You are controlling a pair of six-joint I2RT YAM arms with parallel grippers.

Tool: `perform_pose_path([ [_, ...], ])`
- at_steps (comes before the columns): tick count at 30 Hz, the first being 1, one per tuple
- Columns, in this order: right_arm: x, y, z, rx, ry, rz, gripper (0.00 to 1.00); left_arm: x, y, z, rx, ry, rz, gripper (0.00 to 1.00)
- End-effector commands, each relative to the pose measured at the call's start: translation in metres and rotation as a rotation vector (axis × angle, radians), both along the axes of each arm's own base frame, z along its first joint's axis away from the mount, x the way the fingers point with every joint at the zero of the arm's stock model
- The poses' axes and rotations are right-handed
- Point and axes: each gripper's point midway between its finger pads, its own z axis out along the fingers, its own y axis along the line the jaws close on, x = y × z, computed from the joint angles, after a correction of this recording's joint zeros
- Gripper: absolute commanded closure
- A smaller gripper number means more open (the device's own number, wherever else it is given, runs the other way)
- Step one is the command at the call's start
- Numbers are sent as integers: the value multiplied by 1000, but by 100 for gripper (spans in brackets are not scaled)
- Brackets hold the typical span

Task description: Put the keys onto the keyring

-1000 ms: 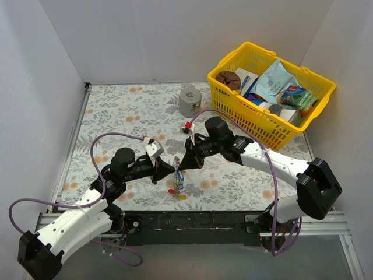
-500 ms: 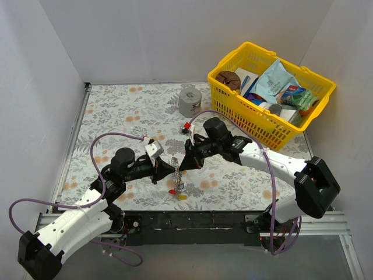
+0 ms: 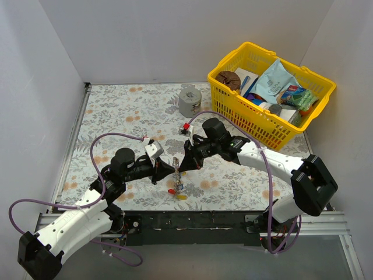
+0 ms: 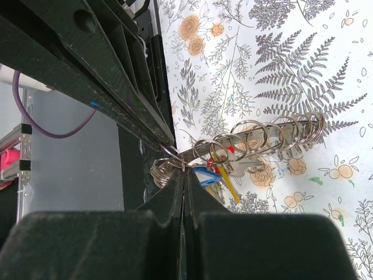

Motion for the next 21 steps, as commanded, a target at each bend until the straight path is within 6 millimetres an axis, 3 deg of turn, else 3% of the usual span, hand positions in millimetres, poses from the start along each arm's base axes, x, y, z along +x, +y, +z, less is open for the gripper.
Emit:
perform_pose_path([
  [1, 1, 4, 4, 27, -10, 8, 99, -1, -4, 26, -60, -84, -28, 100],
  [6, 0, 2, 4, 27, -7, 11, 98, 0, -4, 27, -60, -88, -22, 100],
  [8, 1, 4, 8, 49, -25, 13, 93, 0, -3, 27, -60, -91, -19, 100],
  [11, -1, 2, 14, 68, -45, 16, 79, 0, -3, 27, -61, -90, -19, 100],
  [14, -3, -2, 21, 92, -87, 14, 57, 0, -3, 28, -62, -92, -17, 100],
  [15, -3, -3, 23, 103, -102, 11, 44, 1, -3, 27, -60, -90, -16, 100],
  [18, -4, -10, 34, 144, -175, -4, 19, 0, -3, 28, -61, -91, -17, 100],
  [21, -4, -16, 46, 169, -251, -28, 11, 1, -3, 27, -61, -88, -16, 100],
])
